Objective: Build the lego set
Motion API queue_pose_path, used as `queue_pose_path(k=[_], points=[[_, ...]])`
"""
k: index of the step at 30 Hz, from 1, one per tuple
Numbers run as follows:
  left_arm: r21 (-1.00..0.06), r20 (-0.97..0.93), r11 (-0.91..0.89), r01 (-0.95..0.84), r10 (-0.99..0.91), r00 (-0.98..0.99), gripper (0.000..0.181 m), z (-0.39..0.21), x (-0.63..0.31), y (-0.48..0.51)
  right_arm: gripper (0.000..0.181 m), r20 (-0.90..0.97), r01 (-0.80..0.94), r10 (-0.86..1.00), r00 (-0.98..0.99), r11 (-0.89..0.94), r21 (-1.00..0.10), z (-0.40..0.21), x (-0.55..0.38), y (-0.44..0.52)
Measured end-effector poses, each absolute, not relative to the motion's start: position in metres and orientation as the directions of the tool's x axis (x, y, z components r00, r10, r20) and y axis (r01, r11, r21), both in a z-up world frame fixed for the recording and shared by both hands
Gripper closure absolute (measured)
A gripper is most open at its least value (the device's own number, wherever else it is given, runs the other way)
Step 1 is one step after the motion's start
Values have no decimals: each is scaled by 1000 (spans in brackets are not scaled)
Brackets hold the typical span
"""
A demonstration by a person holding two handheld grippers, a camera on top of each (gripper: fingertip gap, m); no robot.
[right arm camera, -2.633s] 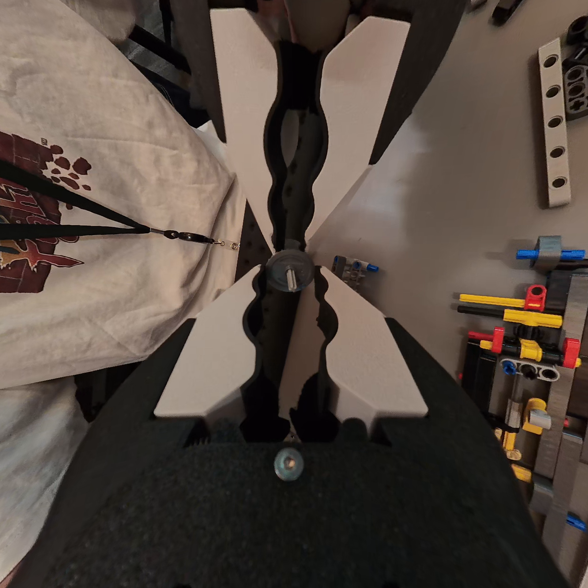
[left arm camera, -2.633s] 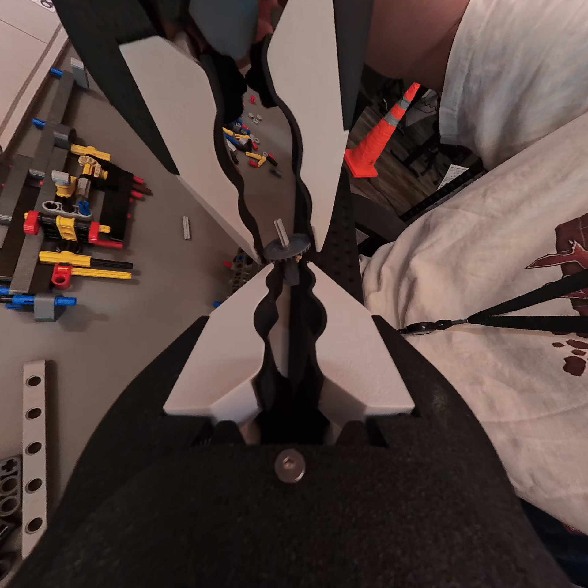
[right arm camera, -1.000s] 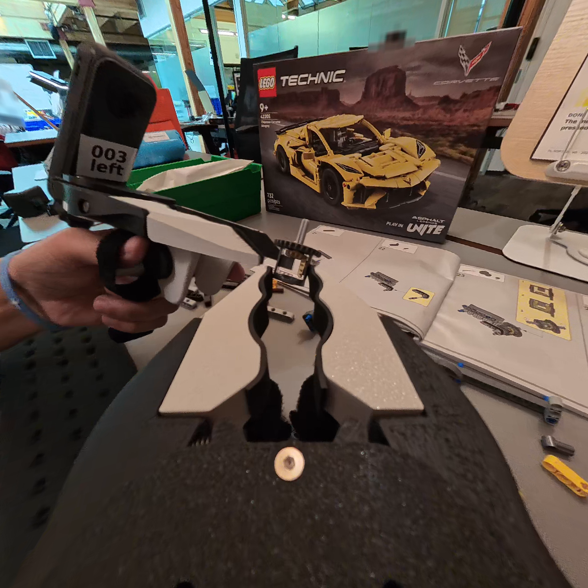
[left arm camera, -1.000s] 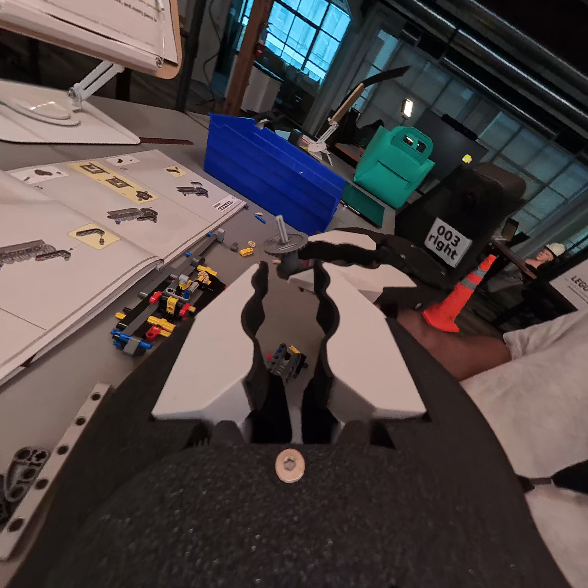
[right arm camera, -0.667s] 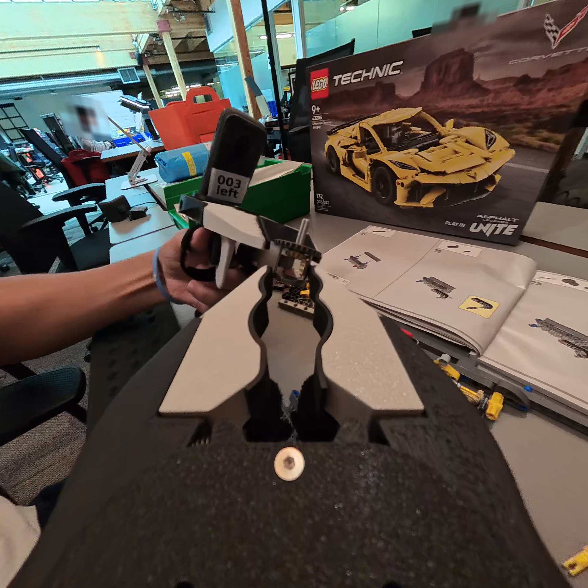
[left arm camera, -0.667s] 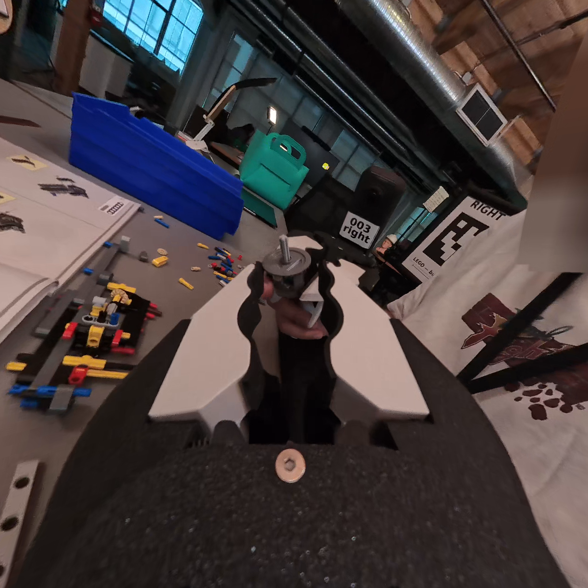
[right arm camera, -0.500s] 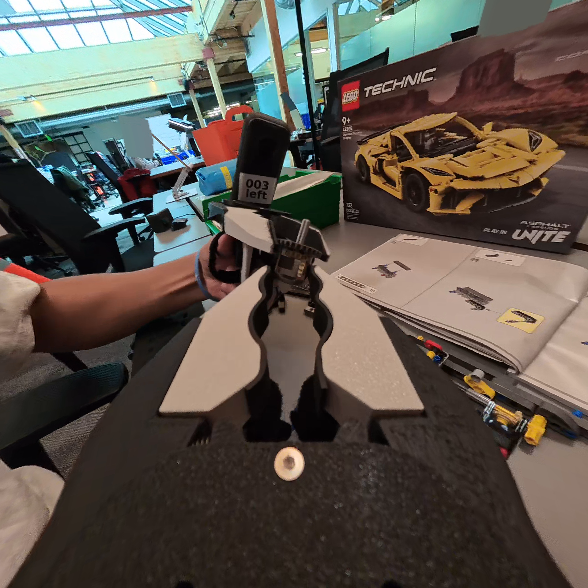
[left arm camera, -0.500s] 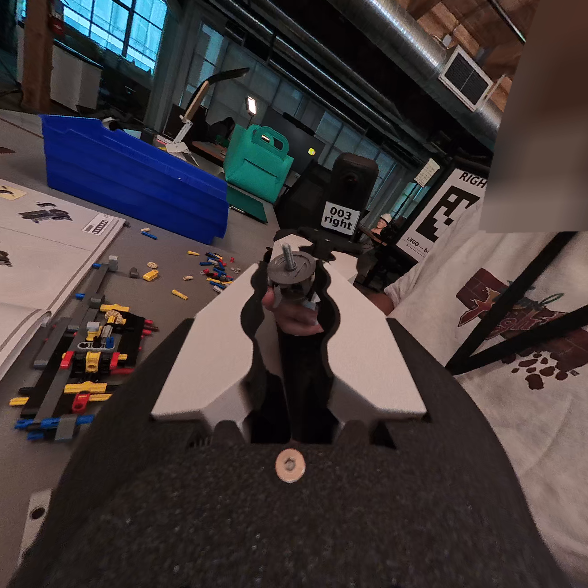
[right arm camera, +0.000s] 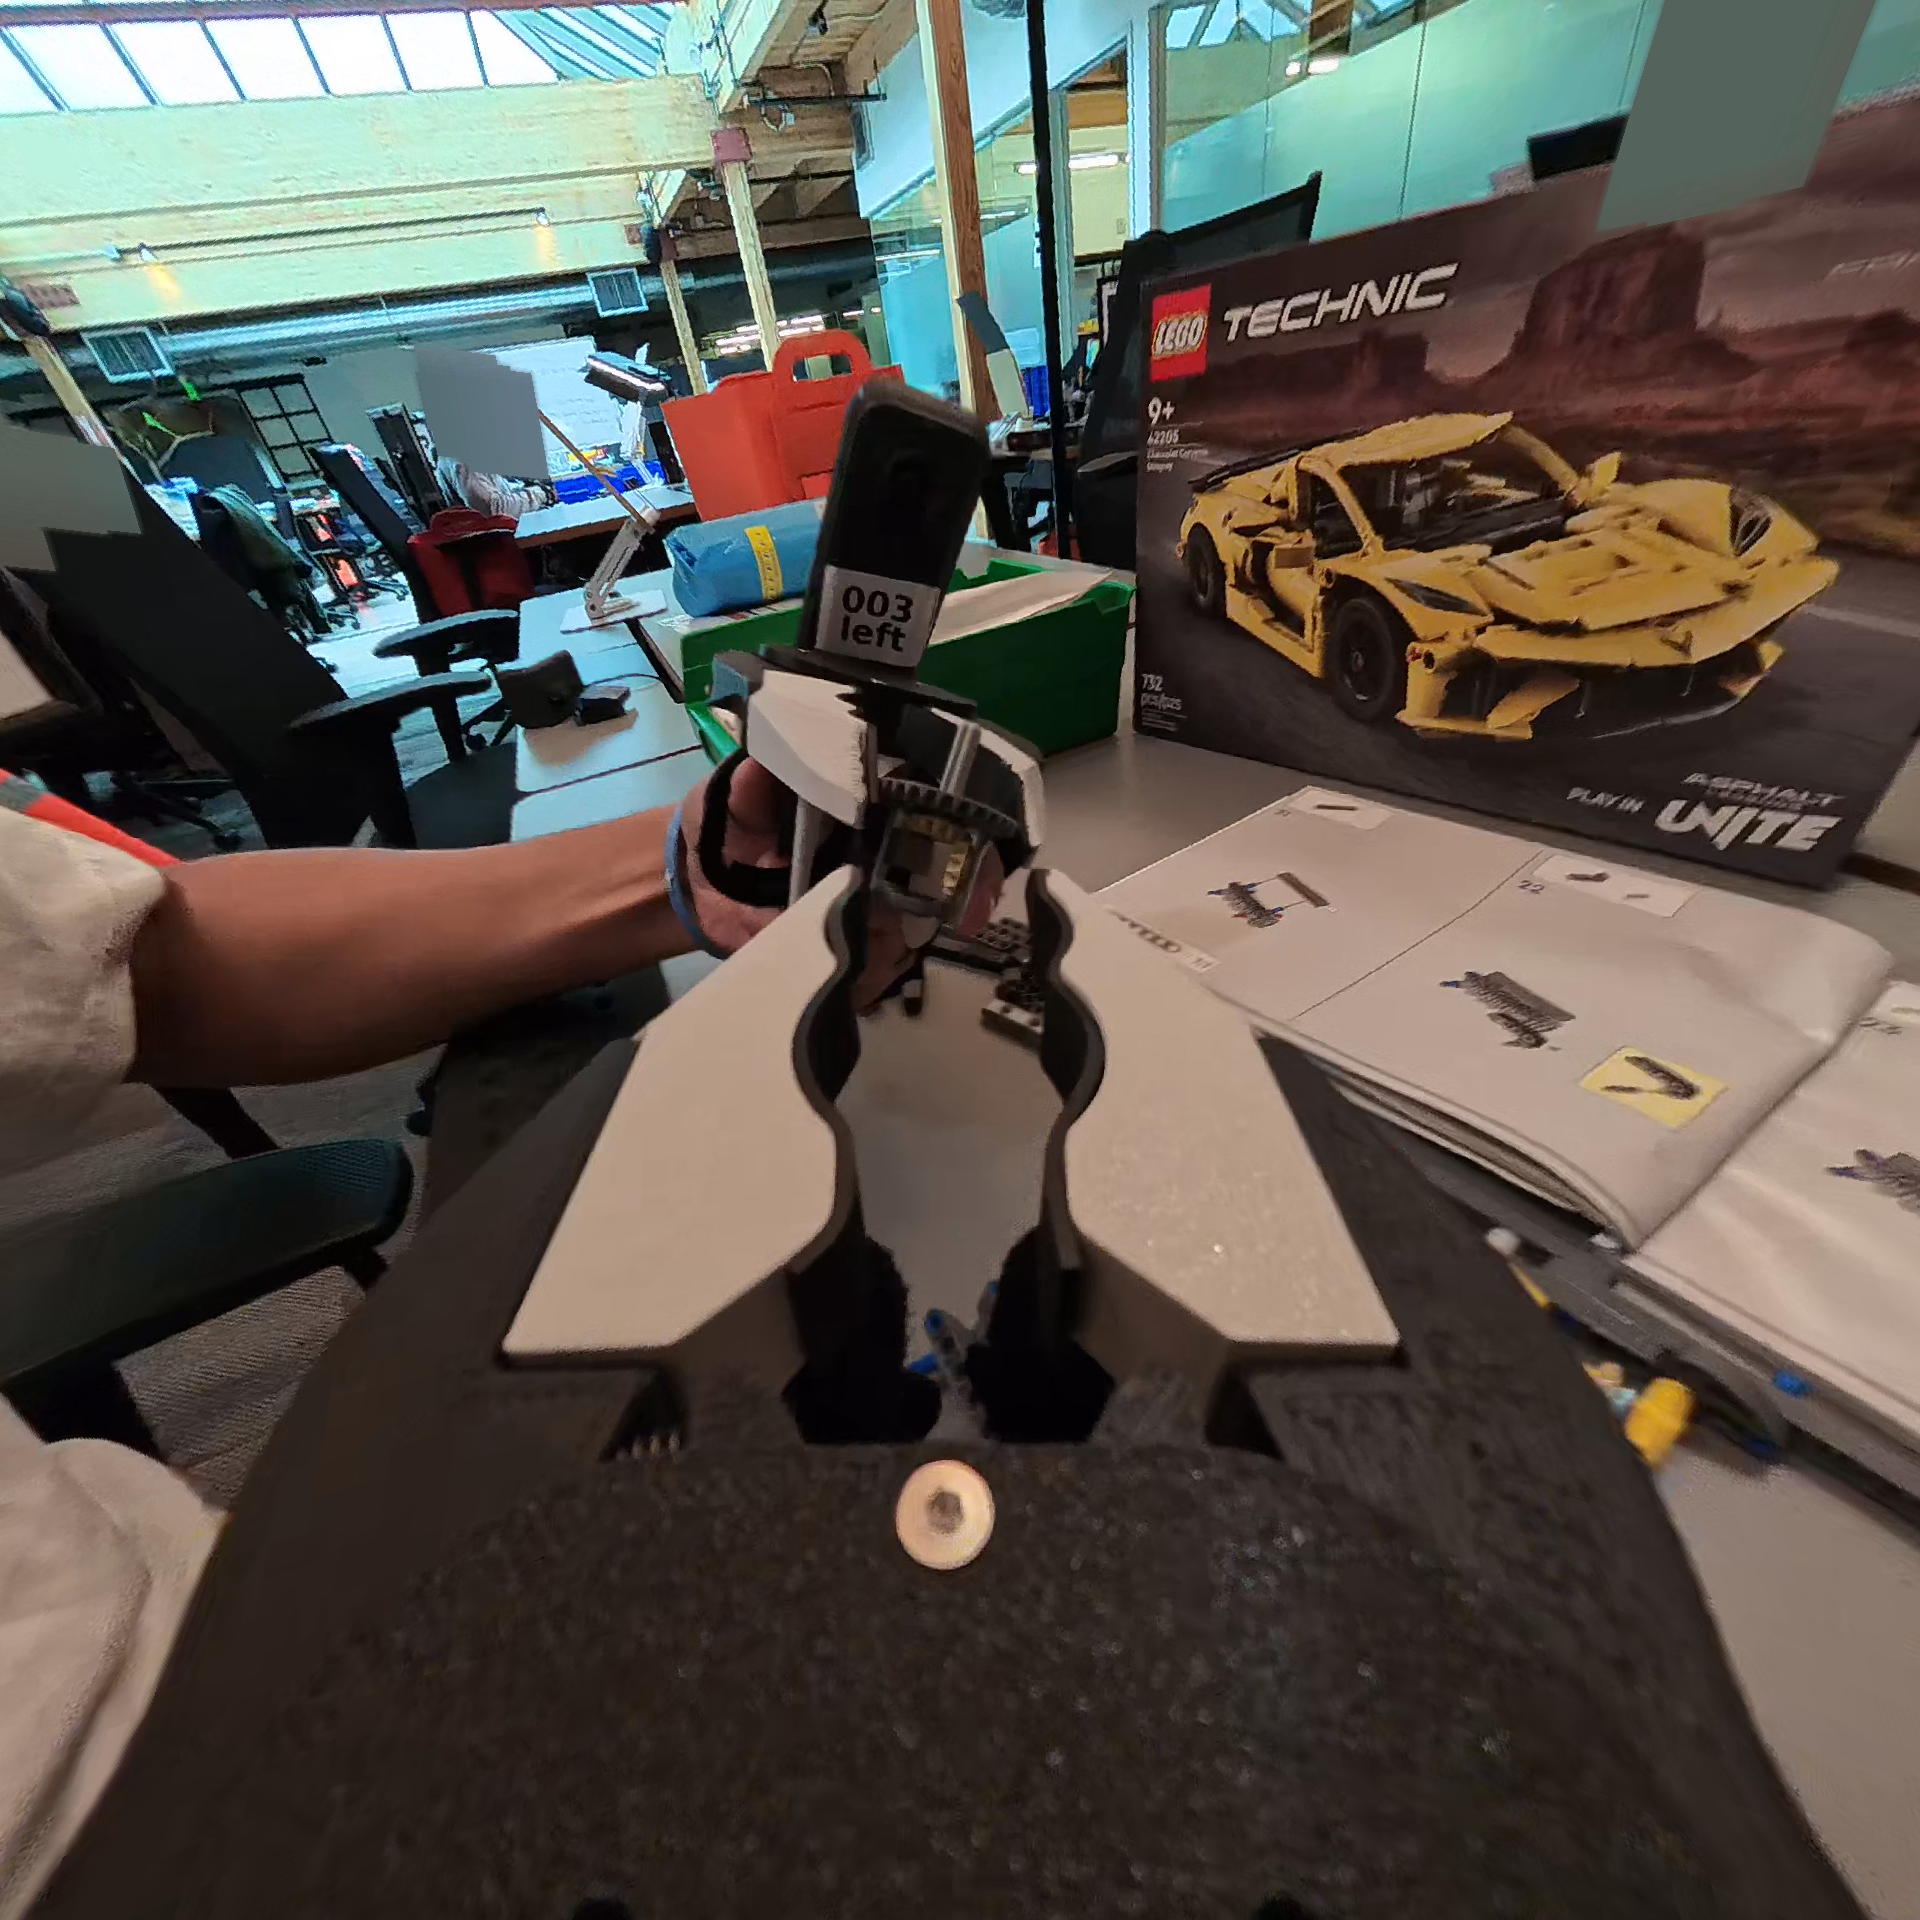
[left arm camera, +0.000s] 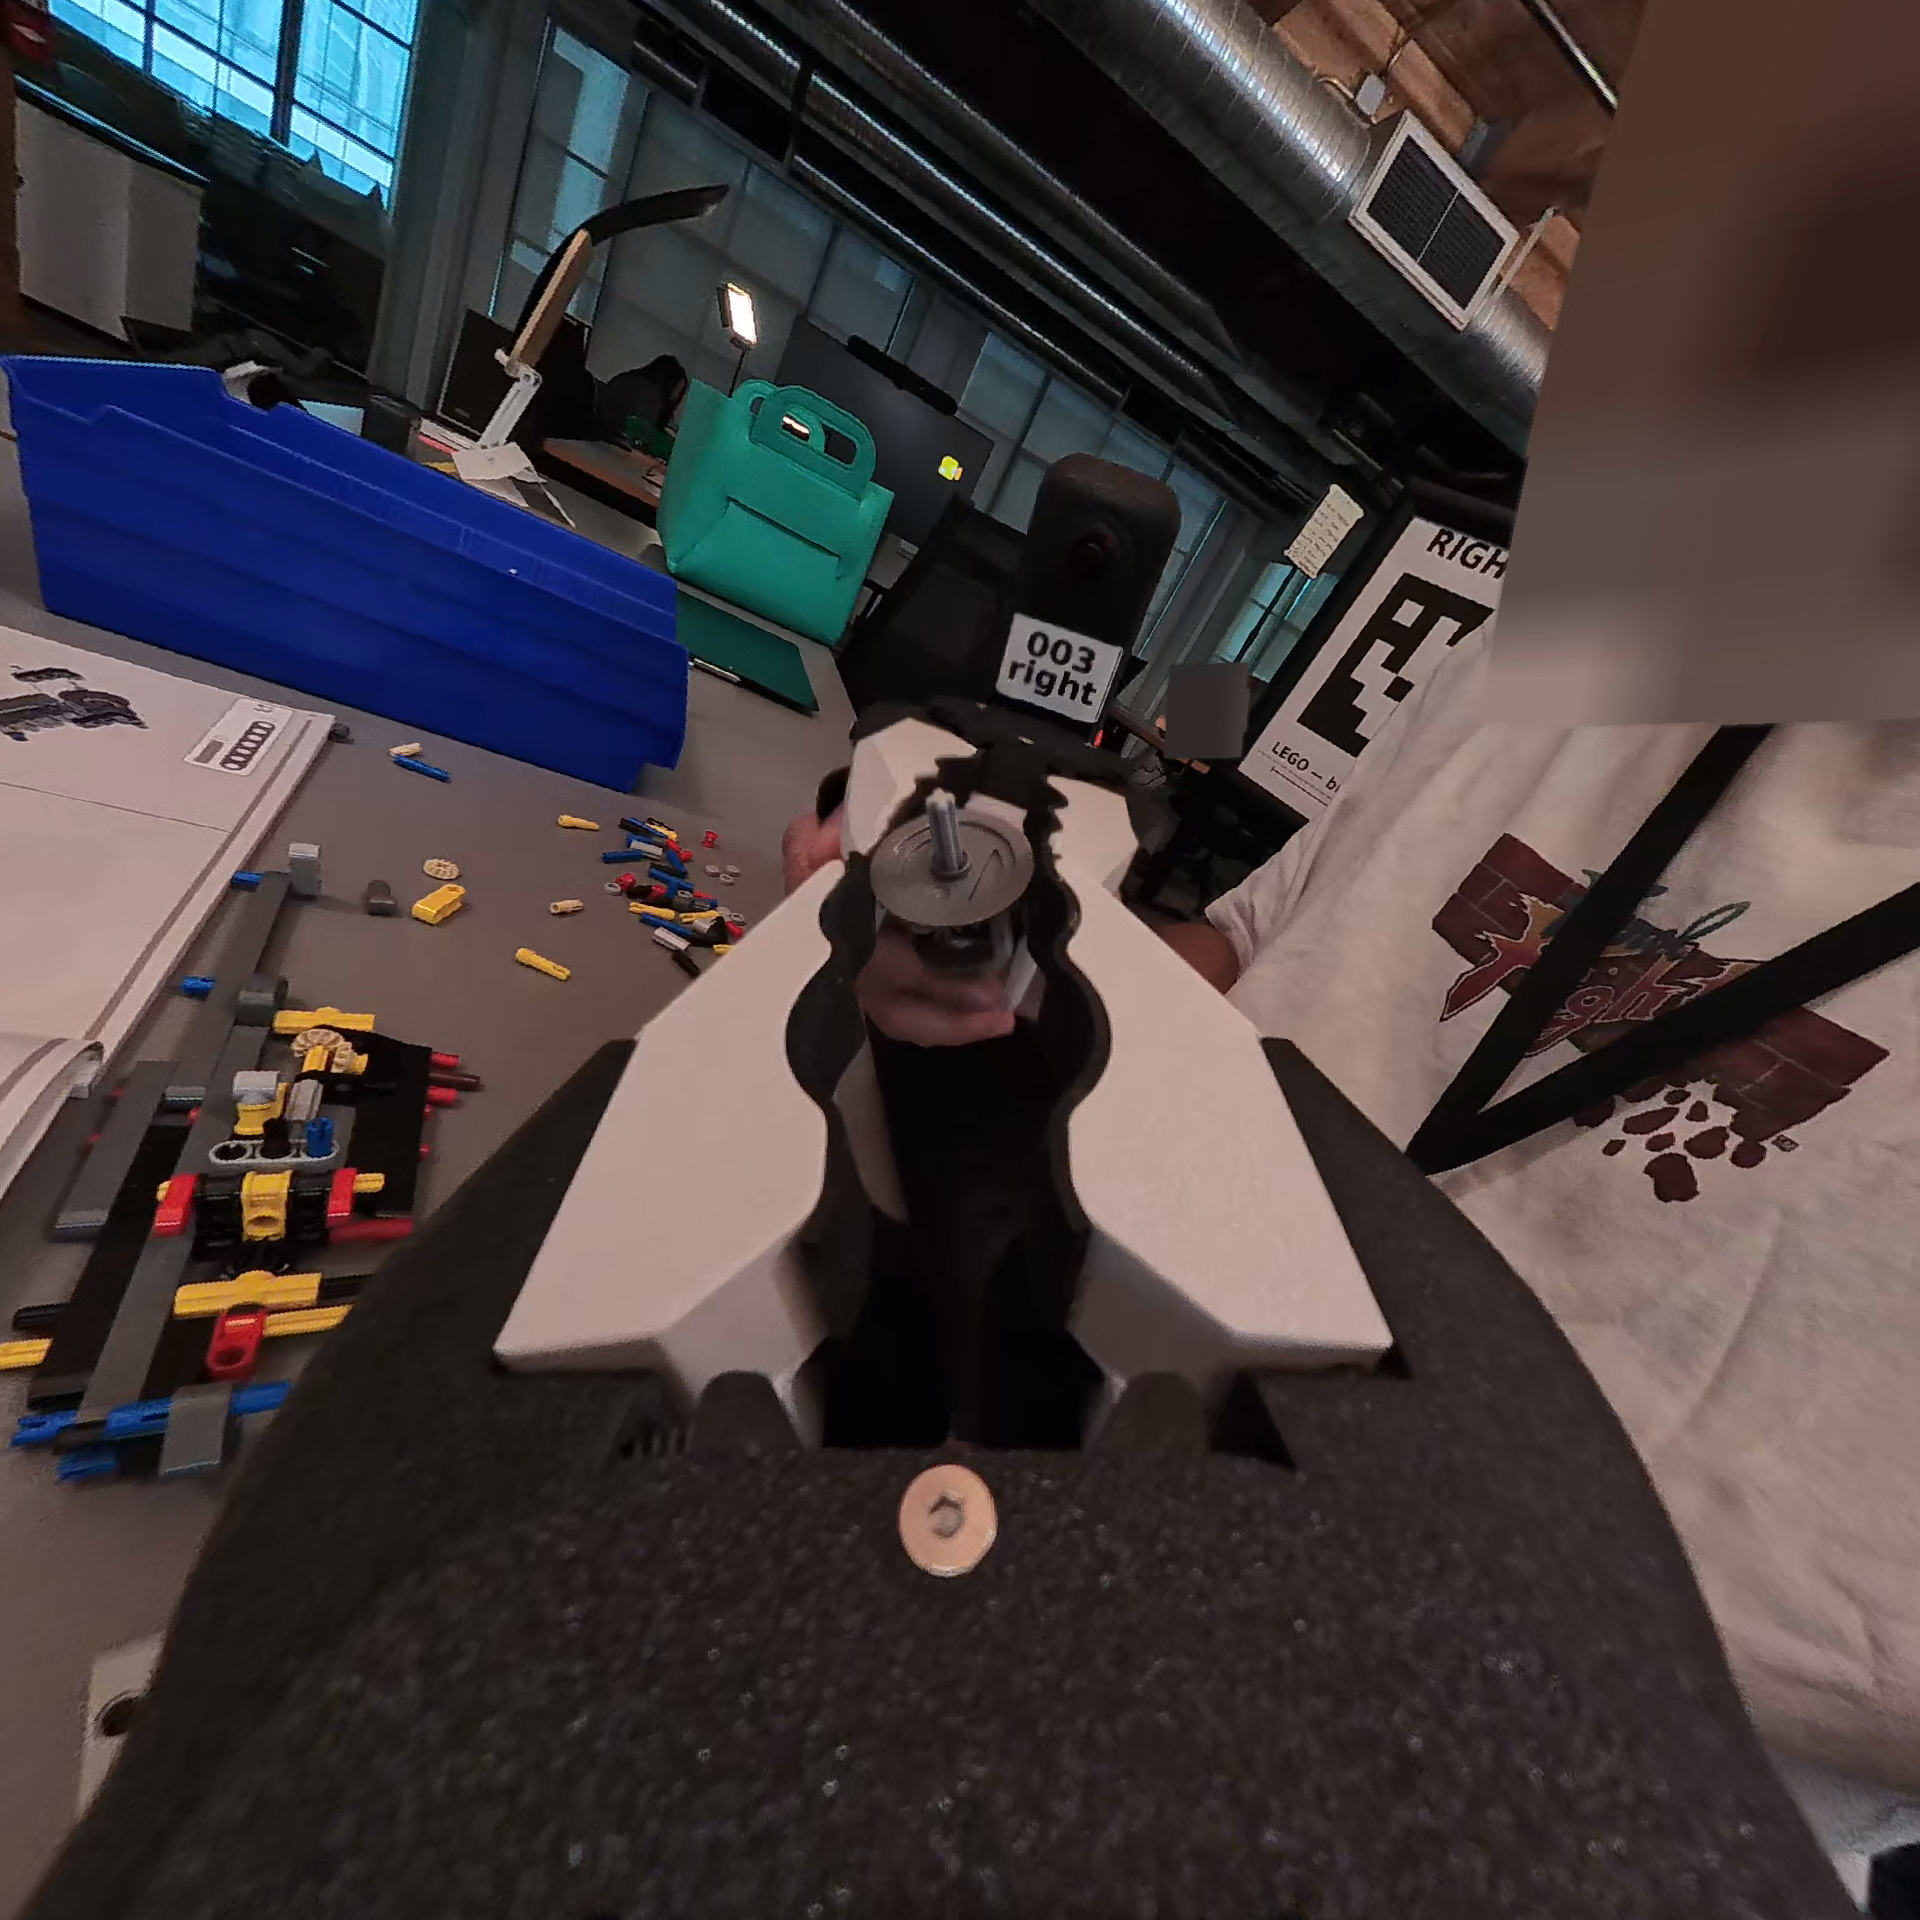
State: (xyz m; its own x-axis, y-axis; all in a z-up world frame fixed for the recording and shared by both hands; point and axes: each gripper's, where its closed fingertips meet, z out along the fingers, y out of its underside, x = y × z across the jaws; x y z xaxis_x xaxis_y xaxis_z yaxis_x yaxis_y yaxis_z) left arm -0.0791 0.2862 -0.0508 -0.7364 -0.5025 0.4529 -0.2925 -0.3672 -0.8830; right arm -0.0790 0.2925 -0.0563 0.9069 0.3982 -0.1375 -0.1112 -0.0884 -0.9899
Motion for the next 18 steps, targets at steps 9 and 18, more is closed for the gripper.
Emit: queue_pose_path(k=[9,18], points=[[-874,486,-271,-404,-457,-745,154,-63,-84,272,161,477,561,498,724,-23,-828,-50,-78,282],[-872,484,-318,-372,-450,-751,155,-56,-79,273,180,649,725,486,586,43,-687,-49,-81,287]])
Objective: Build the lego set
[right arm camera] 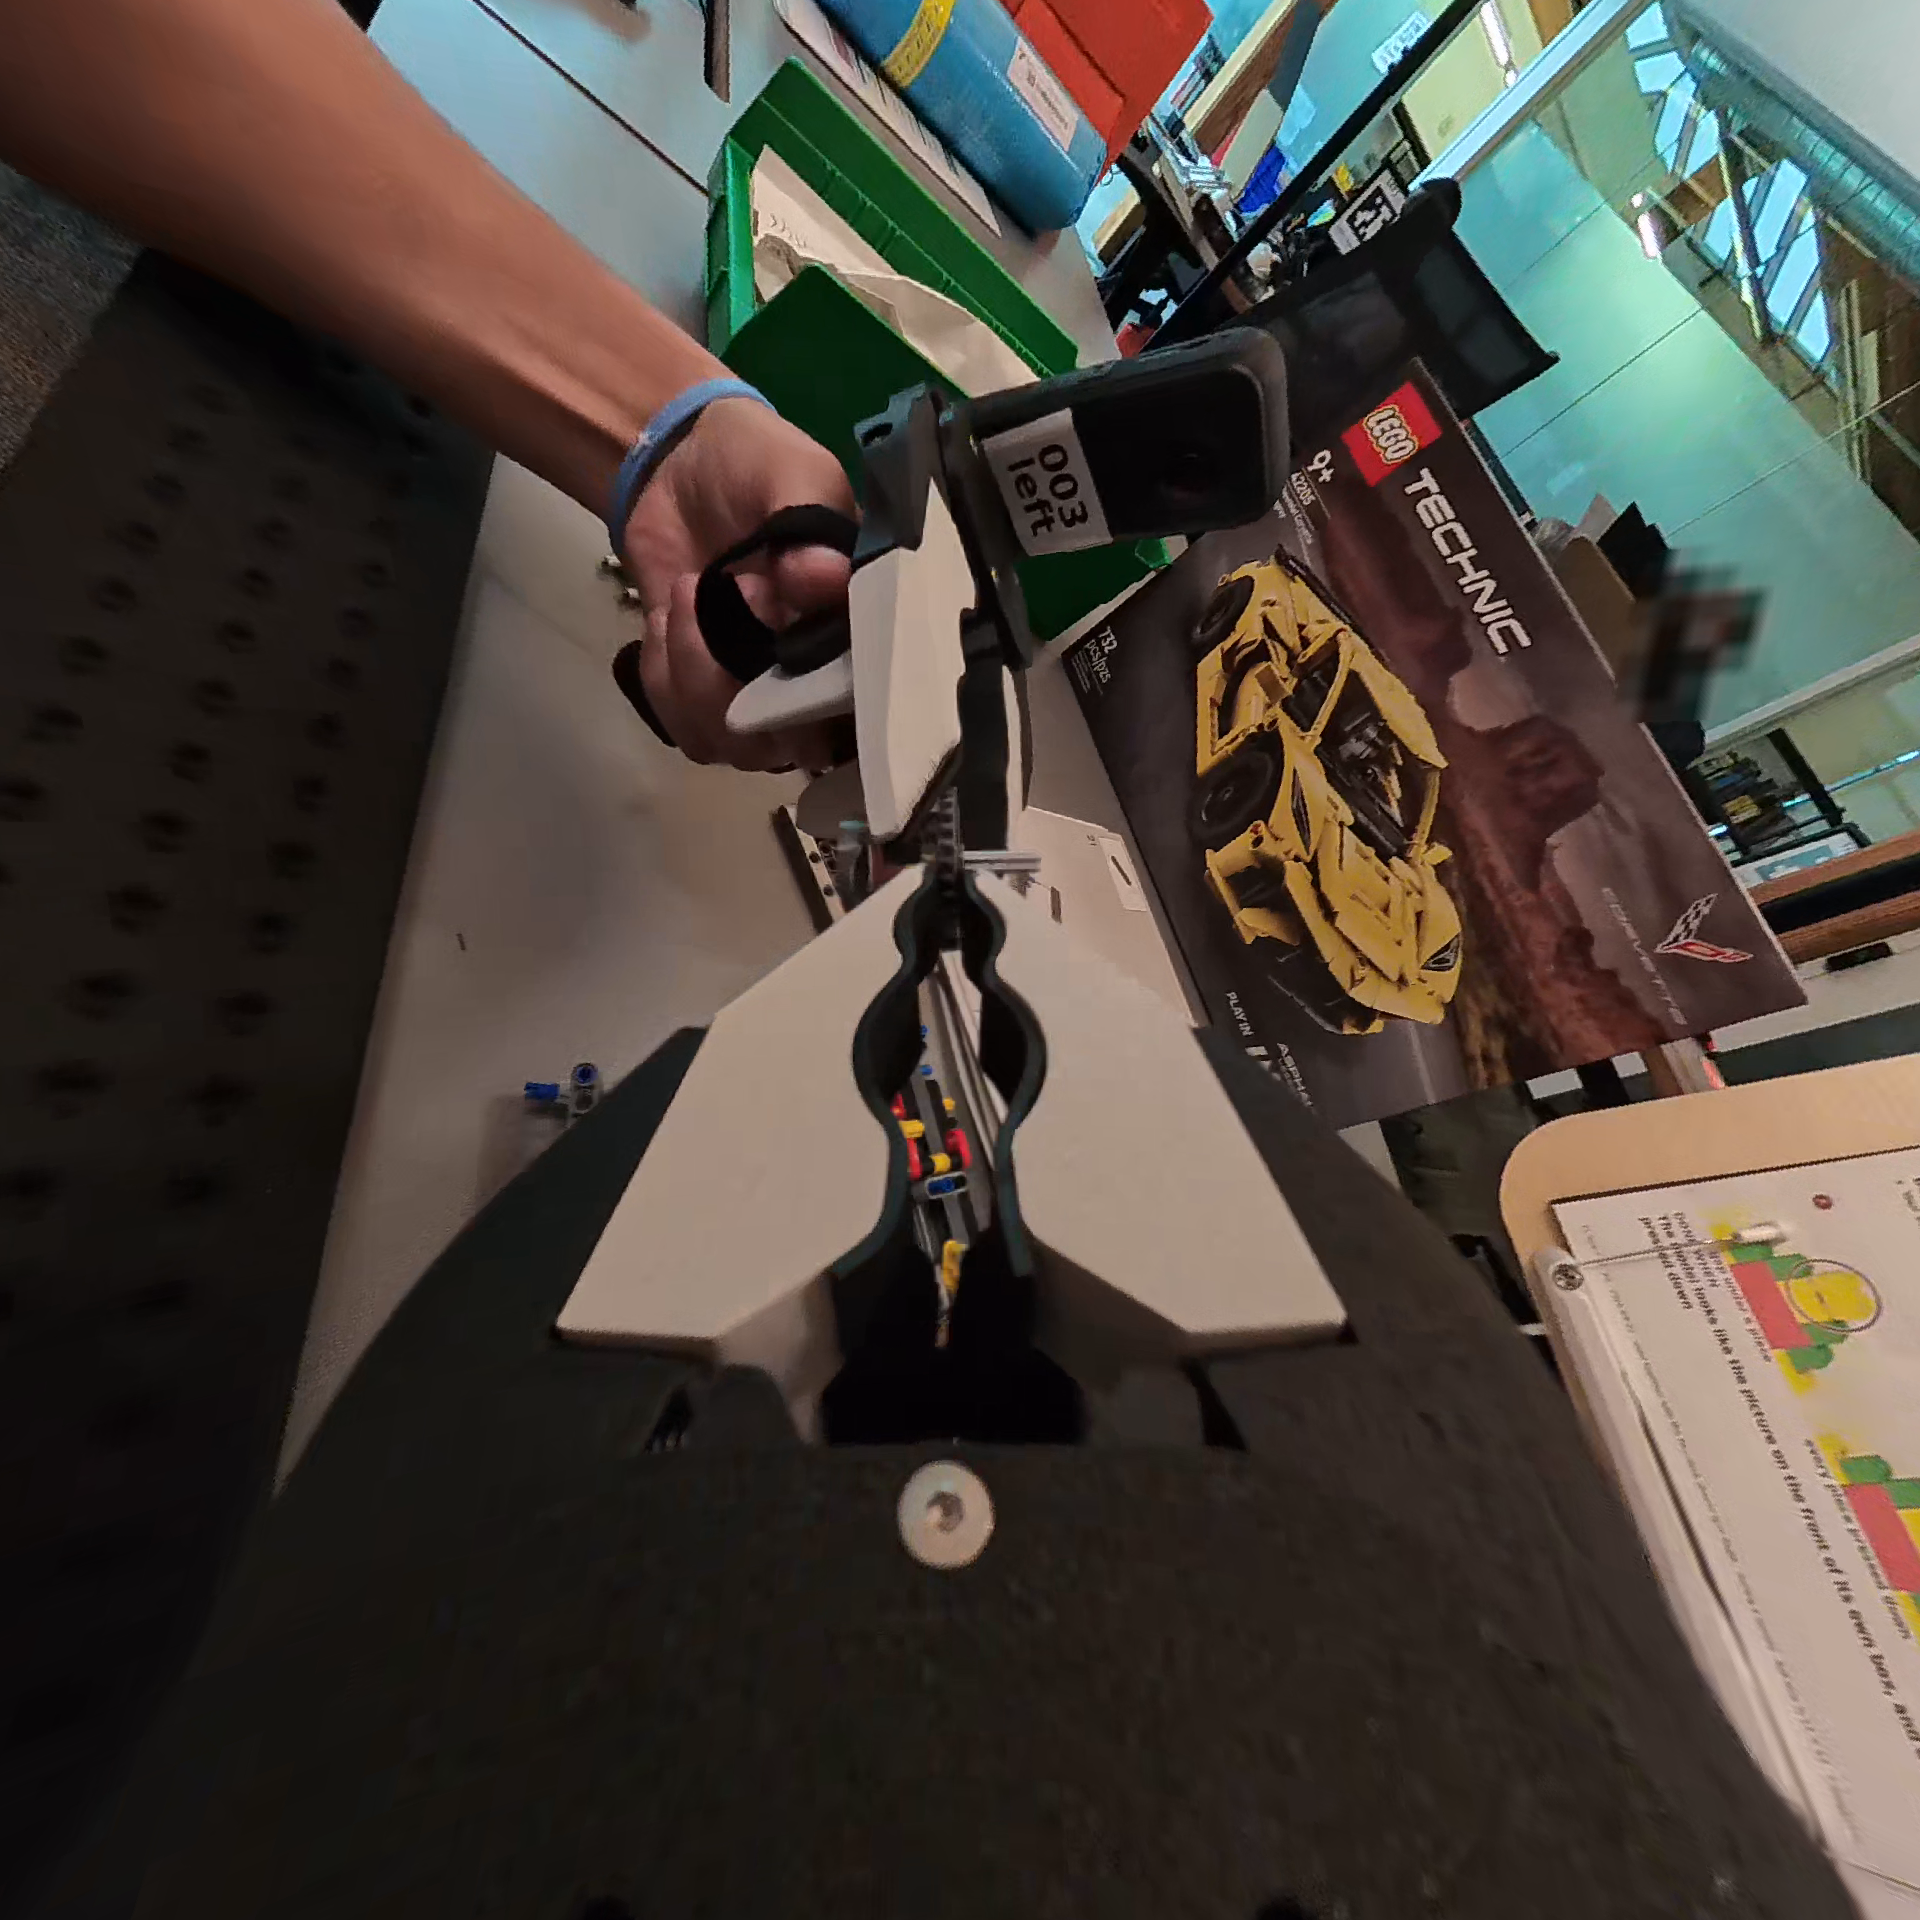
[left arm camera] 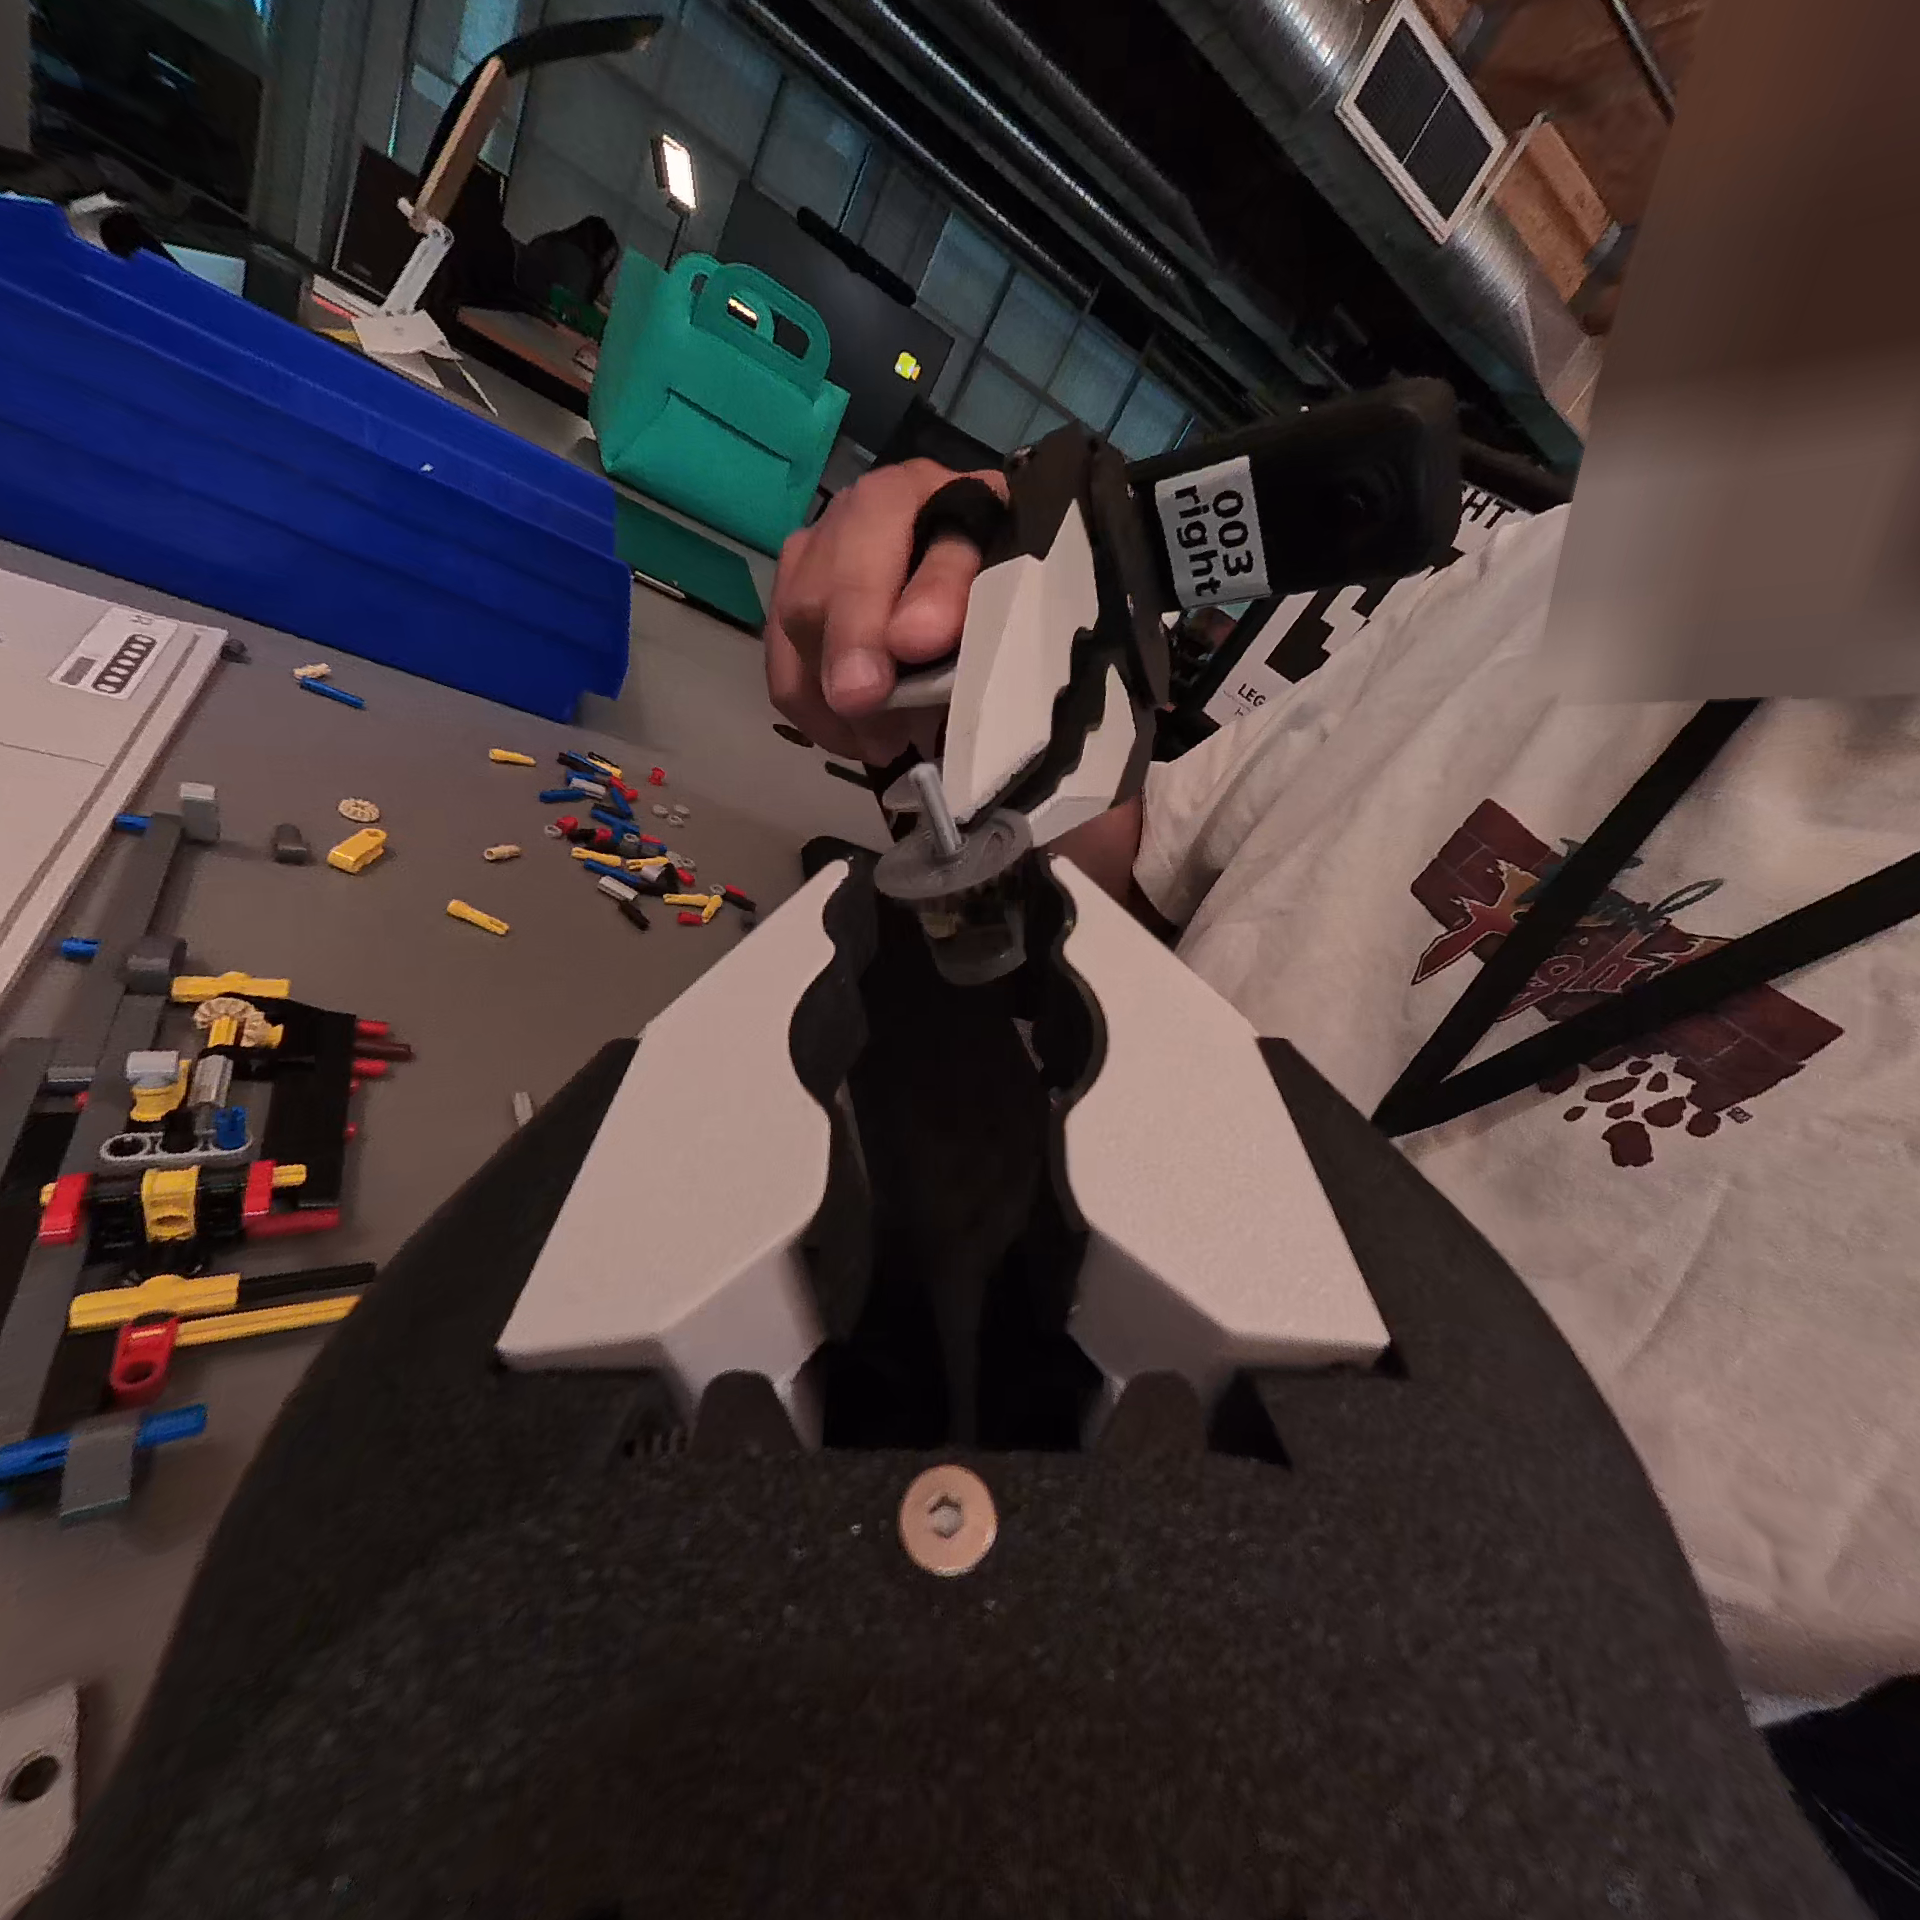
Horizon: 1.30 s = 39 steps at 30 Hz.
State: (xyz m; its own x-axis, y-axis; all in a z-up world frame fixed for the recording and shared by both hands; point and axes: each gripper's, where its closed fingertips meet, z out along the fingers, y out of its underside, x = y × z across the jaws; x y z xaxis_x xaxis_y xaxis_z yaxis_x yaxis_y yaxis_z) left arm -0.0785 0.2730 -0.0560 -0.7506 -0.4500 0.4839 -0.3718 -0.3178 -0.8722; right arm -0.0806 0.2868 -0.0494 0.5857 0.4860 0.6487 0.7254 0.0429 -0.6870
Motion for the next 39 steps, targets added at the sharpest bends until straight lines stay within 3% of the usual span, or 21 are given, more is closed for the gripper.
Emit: queue_pose_path(k=[16,20,24,27,30,33,37,39], points=[[-858,499,-340,-386,-369,-784,162,-57,-88,274,179,782,850,497,376,150,-504,-42,-83,291],[-861,494,-343,-377,-378,-783,162,-57,-87,275,179,784,857,506,361,152,-492,-41,-83,293],[-871,472,-348,-347,-394,-789,163,-57,-85,276,178,730,825,527,435,92,-558,-41,-82,295],[-887,439,-342,-311,-409,-800,163,-56,-87,276,161,651,755,555,518,61,-653,-34,-83,289],[-897,406,-351,-267,-421,-811,163,-54,-91,279,160,535,638,559,633,15,-770,-22,-72,276],[-900,394,-367,-237,-448,-802,163,-52,-92,284,161,319,458,514,796,-169,-873,-36,-33,261],[-927,348,-318,-199,-531,-773,162,-59,-91,290,147,-12,201,379,925,-517,-832,-114,15,226],[-922,360,-324,-212,-515,-778,162,-59,-93,291,144,-84,146,341,936,-597,-789,-145,12,206]])
